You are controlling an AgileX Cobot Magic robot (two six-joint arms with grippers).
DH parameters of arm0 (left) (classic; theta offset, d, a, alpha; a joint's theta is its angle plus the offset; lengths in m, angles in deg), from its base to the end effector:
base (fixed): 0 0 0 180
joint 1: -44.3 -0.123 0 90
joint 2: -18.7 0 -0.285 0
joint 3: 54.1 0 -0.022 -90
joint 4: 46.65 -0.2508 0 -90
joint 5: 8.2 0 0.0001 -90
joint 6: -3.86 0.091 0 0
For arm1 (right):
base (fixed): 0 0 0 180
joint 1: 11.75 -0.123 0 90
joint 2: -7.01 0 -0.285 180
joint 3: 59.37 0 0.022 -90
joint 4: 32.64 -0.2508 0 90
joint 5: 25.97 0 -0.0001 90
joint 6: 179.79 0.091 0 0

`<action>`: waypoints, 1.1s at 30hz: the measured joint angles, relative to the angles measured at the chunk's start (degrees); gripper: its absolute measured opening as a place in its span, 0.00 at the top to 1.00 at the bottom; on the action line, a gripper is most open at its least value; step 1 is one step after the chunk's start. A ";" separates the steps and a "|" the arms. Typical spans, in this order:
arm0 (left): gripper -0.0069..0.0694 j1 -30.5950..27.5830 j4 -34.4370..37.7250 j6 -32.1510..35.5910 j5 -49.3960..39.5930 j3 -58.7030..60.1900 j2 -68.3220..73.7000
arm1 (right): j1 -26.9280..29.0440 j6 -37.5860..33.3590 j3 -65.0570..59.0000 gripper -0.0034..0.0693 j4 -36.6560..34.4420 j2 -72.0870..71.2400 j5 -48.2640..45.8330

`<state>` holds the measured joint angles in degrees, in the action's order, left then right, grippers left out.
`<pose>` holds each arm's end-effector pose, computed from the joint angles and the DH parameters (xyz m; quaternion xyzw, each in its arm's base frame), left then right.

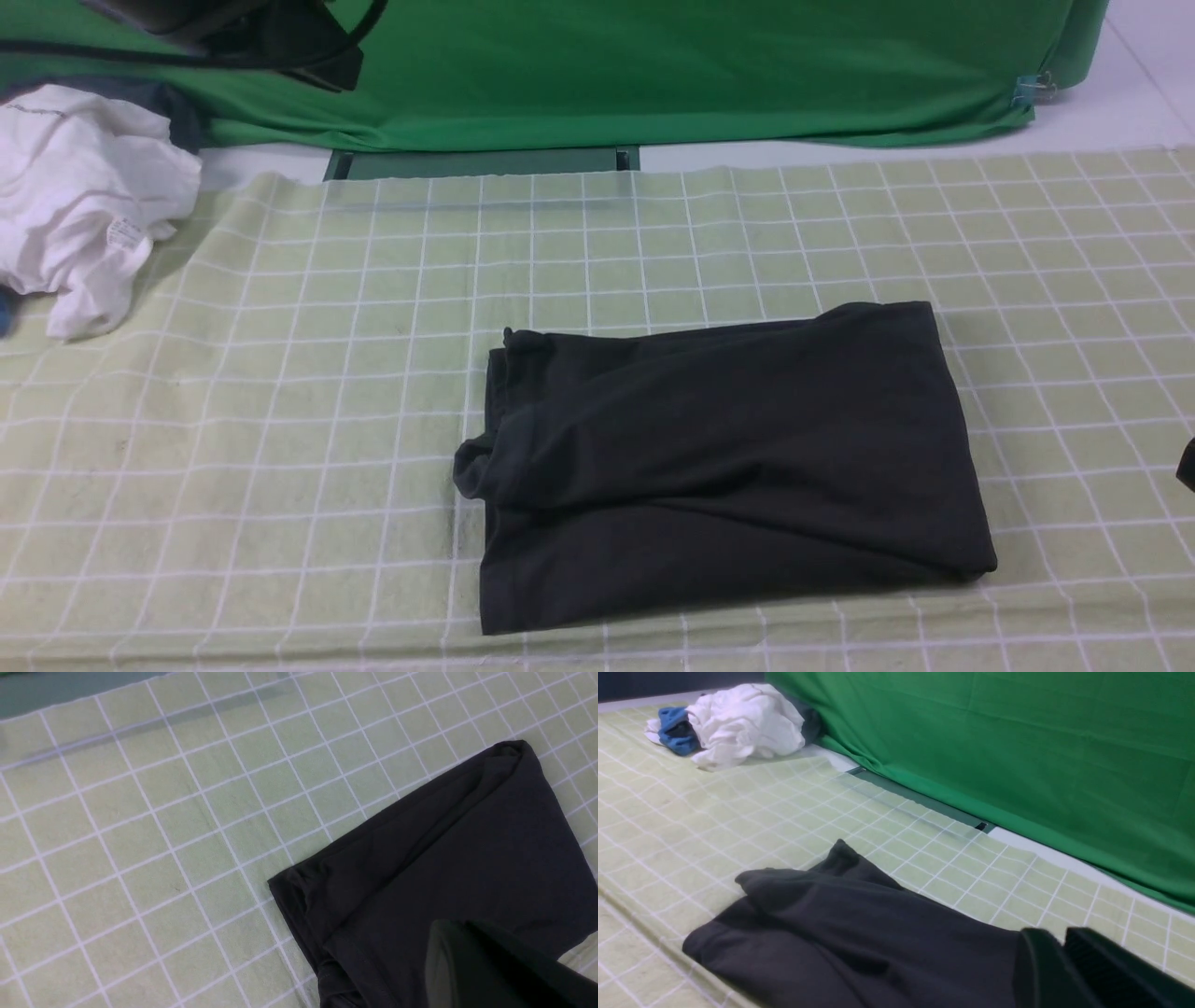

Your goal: Fold a long-sleeved shirt over a green coffee tablecloth.

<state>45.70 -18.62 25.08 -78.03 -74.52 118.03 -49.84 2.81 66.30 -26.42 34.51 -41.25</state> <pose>0.3322 -0.0483 0.4061 0.1644 0.9200 -0.1928 0.2991 0.0666 0.0489 0.3008 -0.2565 0.7038 0.1873 0.6355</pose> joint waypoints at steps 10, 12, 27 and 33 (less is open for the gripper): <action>0.89 0.00 0.09 -1.08 0.00 0.00 0.00 | 1.20 0.00 -0.63 0.81 0.00 -0.81 0.43; 0.89 0.00 -0.97 -1.33 0.00 0.00 0.00 | 3.81 0.00 -1.98 0.80 0.00 -1.00 0.87; 0.89 -0.05 -5.29 -2.64 3.01 0.00 0.00 | 29.82 0.00 -23.01 0.78 3.36 -14.59 2.02; 0.89 -0.05 -5.49 -2.78 2.00 0.00 0.00 | 30.50 0.00 -23.44 0.76 3.40 -15.30 2.96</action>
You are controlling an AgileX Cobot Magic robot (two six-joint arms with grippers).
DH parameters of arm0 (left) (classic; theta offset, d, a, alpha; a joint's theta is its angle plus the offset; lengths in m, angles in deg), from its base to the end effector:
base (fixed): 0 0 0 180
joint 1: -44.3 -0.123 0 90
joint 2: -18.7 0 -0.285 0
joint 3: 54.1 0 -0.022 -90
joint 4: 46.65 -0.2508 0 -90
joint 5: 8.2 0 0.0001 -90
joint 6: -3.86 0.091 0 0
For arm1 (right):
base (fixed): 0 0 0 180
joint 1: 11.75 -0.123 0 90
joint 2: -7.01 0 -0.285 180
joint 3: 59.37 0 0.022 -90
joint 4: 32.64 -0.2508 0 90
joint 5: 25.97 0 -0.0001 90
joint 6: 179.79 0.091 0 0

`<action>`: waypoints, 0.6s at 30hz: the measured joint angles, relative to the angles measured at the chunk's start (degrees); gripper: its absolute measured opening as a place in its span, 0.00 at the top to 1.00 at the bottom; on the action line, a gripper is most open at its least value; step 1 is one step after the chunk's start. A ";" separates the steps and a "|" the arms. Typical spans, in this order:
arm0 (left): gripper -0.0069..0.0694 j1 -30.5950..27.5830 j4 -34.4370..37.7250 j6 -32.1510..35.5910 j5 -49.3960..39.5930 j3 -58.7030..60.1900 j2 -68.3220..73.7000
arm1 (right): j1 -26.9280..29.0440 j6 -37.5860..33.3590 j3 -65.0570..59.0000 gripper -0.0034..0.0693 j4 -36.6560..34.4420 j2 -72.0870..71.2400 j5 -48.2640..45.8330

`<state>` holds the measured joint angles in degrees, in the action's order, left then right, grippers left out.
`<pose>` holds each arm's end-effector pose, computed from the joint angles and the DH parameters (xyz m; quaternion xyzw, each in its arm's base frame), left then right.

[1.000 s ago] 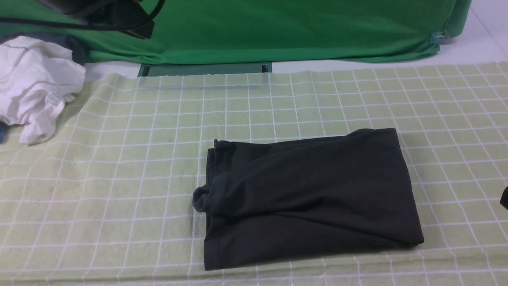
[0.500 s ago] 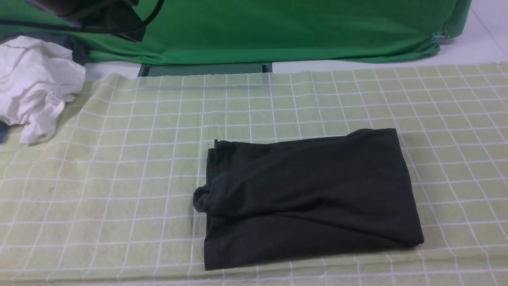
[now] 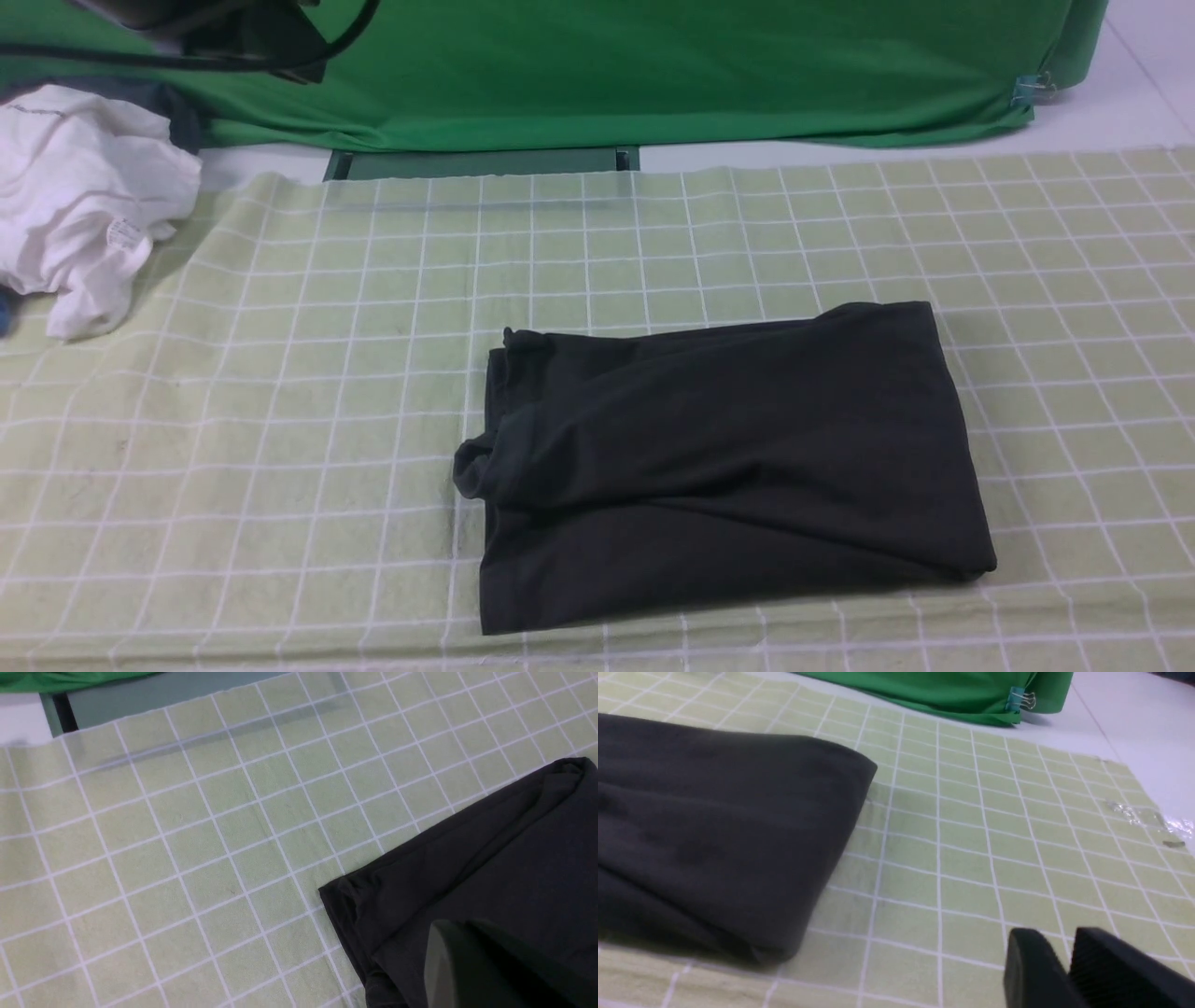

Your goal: Fold a long-sleeved shirt over a green coffee tablecloth.

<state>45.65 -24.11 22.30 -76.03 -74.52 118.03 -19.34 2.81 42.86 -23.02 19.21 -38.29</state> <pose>0.3358 -0.0402 0.4042 0.1429 0.9290 -0.1507 0.3065 0.0610 0.0048 0.1862 -0.0863 0.7730 -0.0096 0.6285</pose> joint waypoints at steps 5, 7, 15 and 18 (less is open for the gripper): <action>0.89 0.00 -0.04 -0.07 -1.74 0.00 0.00 | 0.45 0.00 -0.02 0.74 0.00 -3.84 -0.40; 0.89 0.00 -0.11 -0.12 -1.86 0.00 0.00 | 1.35 0.00 -0.02 0.73 0.00 -4.22 -0.45; 0.89 0.00 -0.11 -0.22 -2.03 0.00 0.00 | 3.78 0.00 -0.02 0.70 0.00 -4.41 -0.77; 0.89 0.00 -0.11 -0.22 -2.03 0.00 0.00 | 3.98 0.00 -0.02 0.70 0.00 -4.41 -0.77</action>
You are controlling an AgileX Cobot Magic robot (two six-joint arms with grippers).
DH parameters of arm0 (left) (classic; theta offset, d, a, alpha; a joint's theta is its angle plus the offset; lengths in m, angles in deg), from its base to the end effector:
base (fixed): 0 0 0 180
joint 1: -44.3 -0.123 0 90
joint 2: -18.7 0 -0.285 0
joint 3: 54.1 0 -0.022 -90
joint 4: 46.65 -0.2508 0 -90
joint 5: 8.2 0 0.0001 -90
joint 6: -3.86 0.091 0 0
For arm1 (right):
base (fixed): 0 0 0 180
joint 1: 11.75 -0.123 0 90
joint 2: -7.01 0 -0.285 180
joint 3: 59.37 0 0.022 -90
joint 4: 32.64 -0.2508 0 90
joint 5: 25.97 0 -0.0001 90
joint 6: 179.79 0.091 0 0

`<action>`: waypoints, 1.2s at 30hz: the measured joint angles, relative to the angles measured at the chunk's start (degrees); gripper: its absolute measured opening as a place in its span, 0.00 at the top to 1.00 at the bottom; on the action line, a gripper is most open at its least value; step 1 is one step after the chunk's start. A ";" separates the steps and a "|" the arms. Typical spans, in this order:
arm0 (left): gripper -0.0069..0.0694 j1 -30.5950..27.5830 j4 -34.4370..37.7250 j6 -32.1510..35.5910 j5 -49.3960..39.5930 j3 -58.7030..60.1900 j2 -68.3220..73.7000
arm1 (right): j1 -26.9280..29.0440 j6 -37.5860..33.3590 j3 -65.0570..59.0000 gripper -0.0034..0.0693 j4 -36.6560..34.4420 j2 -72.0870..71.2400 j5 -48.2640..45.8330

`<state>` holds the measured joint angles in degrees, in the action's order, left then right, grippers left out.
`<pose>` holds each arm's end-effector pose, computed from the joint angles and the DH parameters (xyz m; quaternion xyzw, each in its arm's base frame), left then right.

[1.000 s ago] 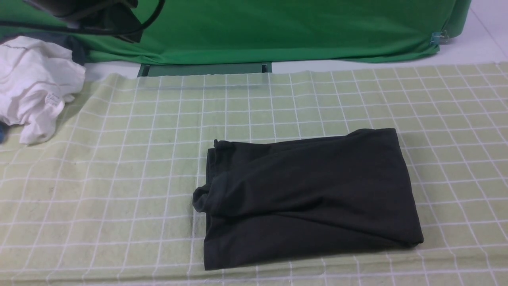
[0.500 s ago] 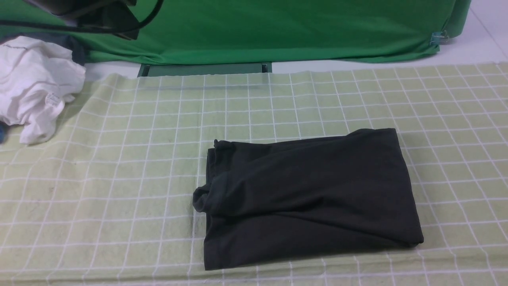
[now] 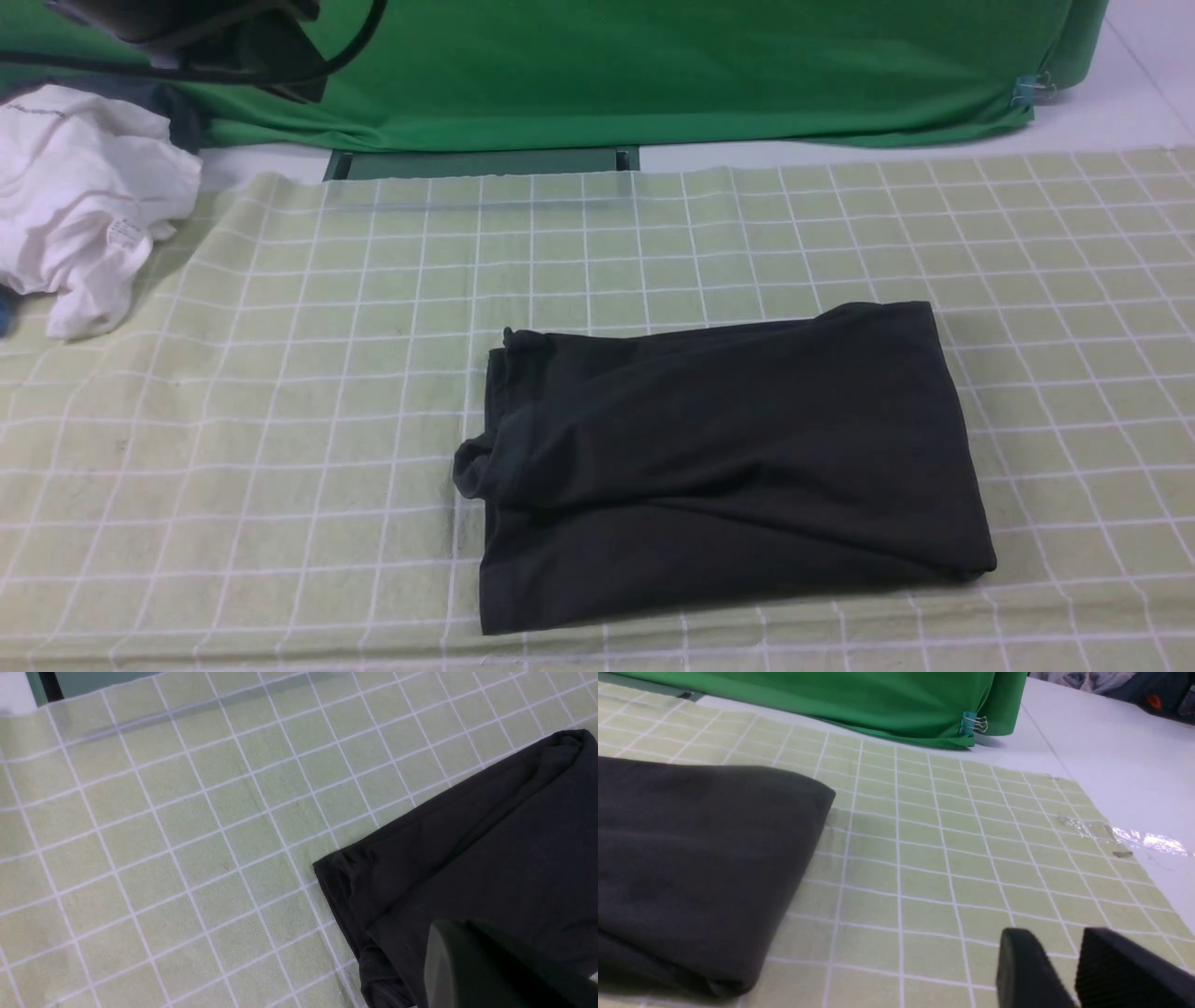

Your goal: Fold a long-sleeved shirt over a green coffee tablecloth.

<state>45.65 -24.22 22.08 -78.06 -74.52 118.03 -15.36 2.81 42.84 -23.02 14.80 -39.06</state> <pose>0.3331 -0.0405 0.4025 0.1454 0.9336 -0.1531 0.2896 0.0560 0.0001 0.1894 -0.0562 0.7554 -0.0324 0.6521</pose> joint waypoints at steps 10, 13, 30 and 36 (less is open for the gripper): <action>0.89 0.00 -0.56 -0.41 -0.07 0.00 -3.32 | 0.11 0.00 0.00 0.67 0.00 0.00 0.00; 0.89 -0.05 -0.56 -1.91 -0.07 0.00 -6.15 | 0.11 0.00 0.00 0.66 0.00 0.00 0.00; 0.89 -0.05 12.58 -0.99 8.82 35.43 -46.78 | 0.11 0.00 0.00 0.63 0.00 0.00 0.00; 0.89 -0.05 28.02 5.64 28.57 60.05 -64.15 | 0.11 0.00 0.00 0.63 0.00 0.00 0.00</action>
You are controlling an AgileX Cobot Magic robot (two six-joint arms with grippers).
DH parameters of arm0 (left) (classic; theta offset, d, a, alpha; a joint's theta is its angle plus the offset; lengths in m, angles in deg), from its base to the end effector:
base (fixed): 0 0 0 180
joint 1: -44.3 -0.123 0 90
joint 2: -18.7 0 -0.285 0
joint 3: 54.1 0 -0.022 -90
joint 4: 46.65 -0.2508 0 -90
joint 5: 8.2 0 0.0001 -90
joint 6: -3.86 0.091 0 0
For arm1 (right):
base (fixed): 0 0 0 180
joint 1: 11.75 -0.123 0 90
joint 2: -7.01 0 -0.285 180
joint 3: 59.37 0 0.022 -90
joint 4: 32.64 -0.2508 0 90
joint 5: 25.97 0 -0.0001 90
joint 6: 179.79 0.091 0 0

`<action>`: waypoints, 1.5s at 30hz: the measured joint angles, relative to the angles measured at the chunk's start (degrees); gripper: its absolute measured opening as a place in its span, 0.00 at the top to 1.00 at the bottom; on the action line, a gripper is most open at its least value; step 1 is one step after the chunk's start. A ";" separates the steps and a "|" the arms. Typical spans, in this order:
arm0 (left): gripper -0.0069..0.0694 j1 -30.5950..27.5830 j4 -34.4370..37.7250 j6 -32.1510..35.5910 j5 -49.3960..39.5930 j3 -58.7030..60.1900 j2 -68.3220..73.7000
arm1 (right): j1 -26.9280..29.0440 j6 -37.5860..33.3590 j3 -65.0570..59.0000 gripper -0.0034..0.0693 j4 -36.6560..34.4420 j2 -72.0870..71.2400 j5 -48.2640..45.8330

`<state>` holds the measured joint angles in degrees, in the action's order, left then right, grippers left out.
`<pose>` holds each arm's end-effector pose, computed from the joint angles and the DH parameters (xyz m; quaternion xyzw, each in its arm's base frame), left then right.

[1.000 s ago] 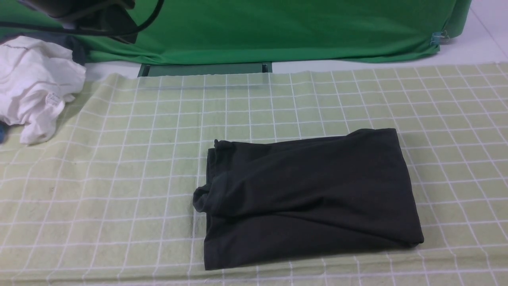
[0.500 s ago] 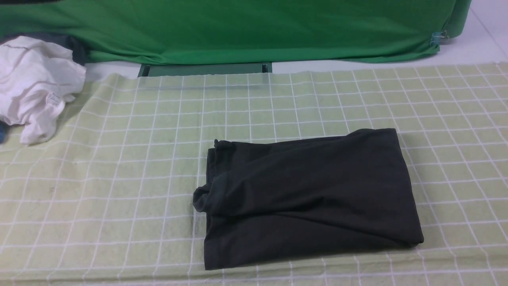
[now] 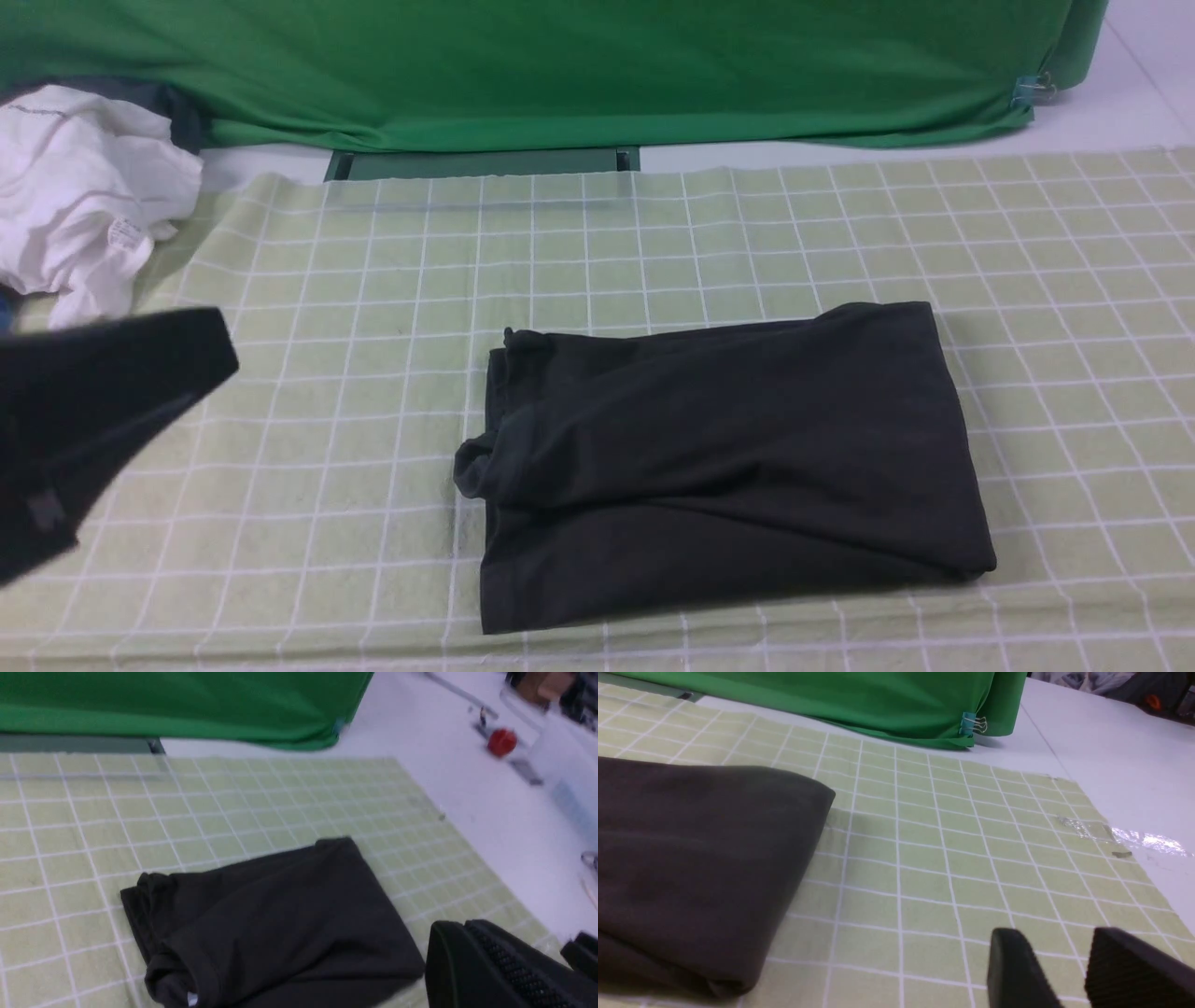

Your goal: Fold a long-sleeved shirt over a green coffee tablecloth.

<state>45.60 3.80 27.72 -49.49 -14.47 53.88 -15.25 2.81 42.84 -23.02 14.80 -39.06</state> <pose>0.0782 -0.0481 0.3551 0.0472 0.7759 -0.3065 0.5493 0.0560 0.0000 0.1894 -0.0555 0.7554 -0.0330 0.6520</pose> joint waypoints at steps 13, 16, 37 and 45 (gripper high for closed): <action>0.89 0.00 -14.24 0.39 16.16 21.37 -16.05 | 0.00 0.00 0.00 0.63 0.00 0.00 0.00; 0.89 0.00 -17.46 -0.12 20.34 22.22 -16.05 | 0.00 0.00 0.00 0.63 0.00 0.00 0.00; 0.89 0.00 -40.84 -13.60 38.50 28.80 -27.15 | 0.00 0.00 0.00 0.62 0.00 0.00 0.00; 0.89 0.00 -44.29 -19.41 38.68 36.23 -27.39 | 0.00 0.00 0.00 0.62 0.00 0.00 0.00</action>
<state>45.60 -40.49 8.31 -10.81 21.76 26.49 -15.25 2.81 42.84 -23.02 14.80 -39.06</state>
